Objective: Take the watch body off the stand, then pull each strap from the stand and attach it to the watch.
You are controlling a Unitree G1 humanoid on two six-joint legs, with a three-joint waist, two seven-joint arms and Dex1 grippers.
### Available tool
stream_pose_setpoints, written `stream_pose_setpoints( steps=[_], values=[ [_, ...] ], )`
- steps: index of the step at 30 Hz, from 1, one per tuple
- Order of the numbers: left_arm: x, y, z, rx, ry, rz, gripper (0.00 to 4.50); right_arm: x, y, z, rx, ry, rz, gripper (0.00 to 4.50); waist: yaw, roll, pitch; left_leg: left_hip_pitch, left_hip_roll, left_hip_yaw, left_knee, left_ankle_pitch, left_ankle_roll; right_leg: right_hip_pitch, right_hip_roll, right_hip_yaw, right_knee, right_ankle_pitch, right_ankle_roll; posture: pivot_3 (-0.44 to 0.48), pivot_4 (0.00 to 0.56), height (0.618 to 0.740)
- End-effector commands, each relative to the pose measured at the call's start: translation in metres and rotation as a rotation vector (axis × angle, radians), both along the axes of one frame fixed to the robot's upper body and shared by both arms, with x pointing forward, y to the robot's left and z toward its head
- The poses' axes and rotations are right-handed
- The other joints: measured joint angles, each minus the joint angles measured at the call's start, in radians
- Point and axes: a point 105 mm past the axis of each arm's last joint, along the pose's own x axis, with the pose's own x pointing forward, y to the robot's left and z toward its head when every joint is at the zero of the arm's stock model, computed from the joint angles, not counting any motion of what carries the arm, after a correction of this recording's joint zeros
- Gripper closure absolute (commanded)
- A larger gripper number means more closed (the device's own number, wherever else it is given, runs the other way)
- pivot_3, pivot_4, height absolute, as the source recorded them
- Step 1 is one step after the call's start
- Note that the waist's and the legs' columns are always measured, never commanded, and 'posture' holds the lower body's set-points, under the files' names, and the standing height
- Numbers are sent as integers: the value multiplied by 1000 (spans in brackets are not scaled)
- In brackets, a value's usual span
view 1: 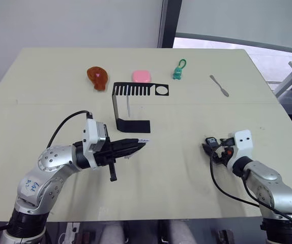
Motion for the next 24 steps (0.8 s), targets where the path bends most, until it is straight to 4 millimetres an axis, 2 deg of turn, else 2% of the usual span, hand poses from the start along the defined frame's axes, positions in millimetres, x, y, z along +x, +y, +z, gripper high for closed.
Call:
stream_pose_setpoints(
  steps=[1,2,3,14,20,24],
  values=[
    [-5,-1,8,2,-42,-10,4500,-7,2,-20,12,94,18,2395,-1,0,0,0,0,0,0,0,0,0,0,0,0,0,0,0,150,740],
    [-5,-1,8,2,-42,-9,4500,-7,3,-20,13,96,18,2913,-2,0,0,0,0,0,0,0,0,0,0,0,0,0,0,0,150,740],
    [-5,0,8,3,-41,-8,4500,-8,3,-20,17,102,18,2981,-1,0,0,0,0,0,0,0,0,0,0,0,0,0,0,0,150,740],
    [-3,1,8,6,-41,-6,4500,-8,5,-16,24,69,44,2981,-1,0,0,0,0,0,0,0,0,0,0,0,0,0,0,0,150,740],
    [-2,9,12,27,-71,14,4500,-9,20,24,99,-79,211,2981,-2,2,1,0,0,0,0,0,0,0,1,0,0,0,0,0,150,740],
    [-2,22,15,85,-127,49,4500,-21,42,46,183,-50,414,2981,-2,4,3,-1,0,0,0,0,0,-1,0,0,0,0,0,0,150,740]
  ],
)
